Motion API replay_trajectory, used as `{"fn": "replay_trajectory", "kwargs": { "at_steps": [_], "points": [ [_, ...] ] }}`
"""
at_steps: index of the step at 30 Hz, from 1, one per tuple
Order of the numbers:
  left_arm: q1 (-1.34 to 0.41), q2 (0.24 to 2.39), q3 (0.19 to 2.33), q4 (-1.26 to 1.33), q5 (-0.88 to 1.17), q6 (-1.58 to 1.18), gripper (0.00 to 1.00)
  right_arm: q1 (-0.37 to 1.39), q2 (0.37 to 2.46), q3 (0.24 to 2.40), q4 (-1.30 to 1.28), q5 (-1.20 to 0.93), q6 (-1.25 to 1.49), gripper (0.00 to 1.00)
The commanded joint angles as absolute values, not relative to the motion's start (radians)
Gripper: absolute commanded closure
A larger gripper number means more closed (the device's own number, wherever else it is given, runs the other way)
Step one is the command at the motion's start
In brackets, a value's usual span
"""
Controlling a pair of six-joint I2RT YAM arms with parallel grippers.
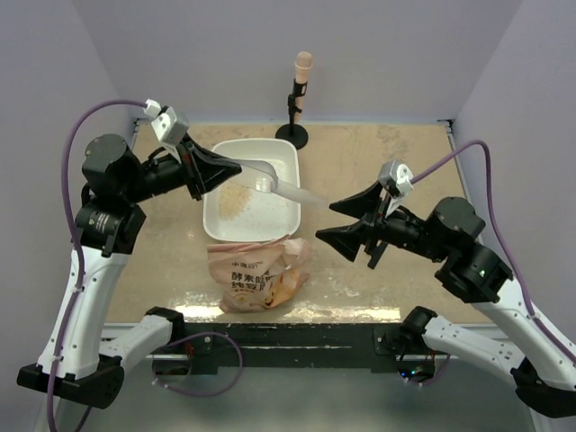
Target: Fill the litter box with clean litter
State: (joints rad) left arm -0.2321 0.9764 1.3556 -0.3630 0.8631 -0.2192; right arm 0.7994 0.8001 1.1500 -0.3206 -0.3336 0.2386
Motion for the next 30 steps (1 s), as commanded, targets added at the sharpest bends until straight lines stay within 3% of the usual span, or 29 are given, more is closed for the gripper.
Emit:
{"fn": "replay_trajectory", "kwargs": {
  "at_steps": [1,7,13,19,26,30],
  "points": [
    [-0.226,1.009,1.402,-0.394,0.825,-0.432,1.0,0.799,0.695,1.02,-0.148,-0.321,0.255,0.24],
    [-0.218,0.968,1.405,-0.393,0.798,-0.548,1.0,0.799,0.654,0.971,-0.048,-0.215,0.261,0.24],
    [-0.172,0.963,1.473,-0.526,0.778,-0.497,1.0,0.795,0.725,1.012,0.081,-0.104,0.265,0.23],
    [-0.079,0.963,1.398,-0.41,0.885,-0.537,1.0,0.712,0.931,1.09,0.228,-0.29,0.369,0.23],
    [0.037,0.959,1.266,-0.177,1.026,-0.638,1.0,0.463,1.127,1.118,0.506,-0.634,0.659,0.23],
    [0.103,0.976,1.178,0.049,1.08,-0.724,1.0,0.371,1.149,0.973,0.911,-0.784,1.01,0.24]
  ]
}}
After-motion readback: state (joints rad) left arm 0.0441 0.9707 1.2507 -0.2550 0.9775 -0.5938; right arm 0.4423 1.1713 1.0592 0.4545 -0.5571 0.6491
